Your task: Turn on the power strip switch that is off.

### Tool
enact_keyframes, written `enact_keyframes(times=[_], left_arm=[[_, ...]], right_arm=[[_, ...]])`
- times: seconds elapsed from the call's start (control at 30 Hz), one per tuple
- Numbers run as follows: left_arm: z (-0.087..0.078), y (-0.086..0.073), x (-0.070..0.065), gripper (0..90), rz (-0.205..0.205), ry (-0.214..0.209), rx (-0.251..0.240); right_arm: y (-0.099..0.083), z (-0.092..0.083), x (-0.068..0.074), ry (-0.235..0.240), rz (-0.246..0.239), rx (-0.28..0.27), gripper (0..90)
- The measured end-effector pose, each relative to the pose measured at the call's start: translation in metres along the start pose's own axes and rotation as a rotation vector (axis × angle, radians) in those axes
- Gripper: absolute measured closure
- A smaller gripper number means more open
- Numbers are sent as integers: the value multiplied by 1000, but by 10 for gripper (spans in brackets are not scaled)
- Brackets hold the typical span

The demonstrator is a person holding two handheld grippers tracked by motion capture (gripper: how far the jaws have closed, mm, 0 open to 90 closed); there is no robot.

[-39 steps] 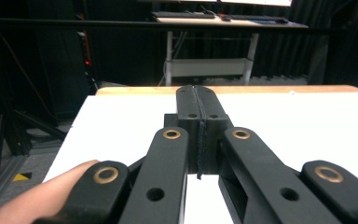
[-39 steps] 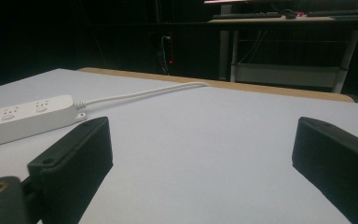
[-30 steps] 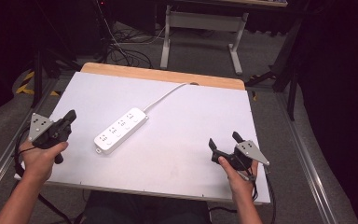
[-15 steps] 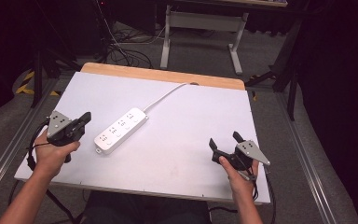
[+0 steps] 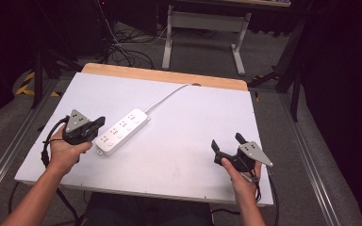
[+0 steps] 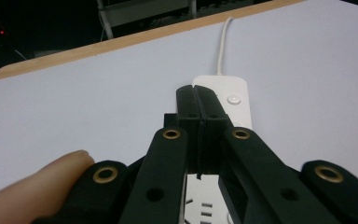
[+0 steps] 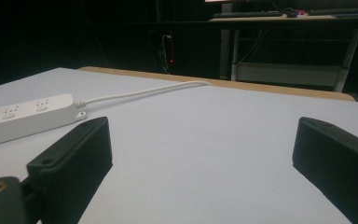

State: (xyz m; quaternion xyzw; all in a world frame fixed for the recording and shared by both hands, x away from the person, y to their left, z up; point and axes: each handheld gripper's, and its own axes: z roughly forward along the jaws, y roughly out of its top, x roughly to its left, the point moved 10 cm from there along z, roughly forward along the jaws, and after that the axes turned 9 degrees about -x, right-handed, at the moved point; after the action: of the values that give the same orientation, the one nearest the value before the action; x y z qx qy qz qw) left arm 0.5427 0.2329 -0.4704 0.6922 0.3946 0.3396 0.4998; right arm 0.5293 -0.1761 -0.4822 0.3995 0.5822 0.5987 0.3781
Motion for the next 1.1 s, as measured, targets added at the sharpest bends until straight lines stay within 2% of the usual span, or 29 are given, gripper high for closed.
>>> enact_keyframes(times=[0.23,0.4,0.43,0.57,0.67,0.7,0.73,0.87,1.1], left_arm=[[11,-5,-11,900,16,-50,42],[24,-13,-19,900,37,-88,92],[26,-13,-19,900,53,-91,96],[32,-16,-22,900,62,-99,118],[35,-24,-26,900,69,-121,170],[35,-24,-26,900,69,-121,170],[36,-27,-27,900,70,-123,195],[38,-35,-31,900,81,-151,237],[43,-41,-33,900,88,-159,276]], right_arm=[[-1,1,1,4,-3,3,53],[-1,2,2,6,-6,4,53],[-1,2,2,7,-5,3,53],[-1,1,2,8,-2,4,53],[0,1,2,7,1,1,53],[0,1,2,8,1,1,53],[0,1,2,8,0,1,53],[-1,1,3,10,-3,2,53],[-1,1,5,12,-4,6,55]])
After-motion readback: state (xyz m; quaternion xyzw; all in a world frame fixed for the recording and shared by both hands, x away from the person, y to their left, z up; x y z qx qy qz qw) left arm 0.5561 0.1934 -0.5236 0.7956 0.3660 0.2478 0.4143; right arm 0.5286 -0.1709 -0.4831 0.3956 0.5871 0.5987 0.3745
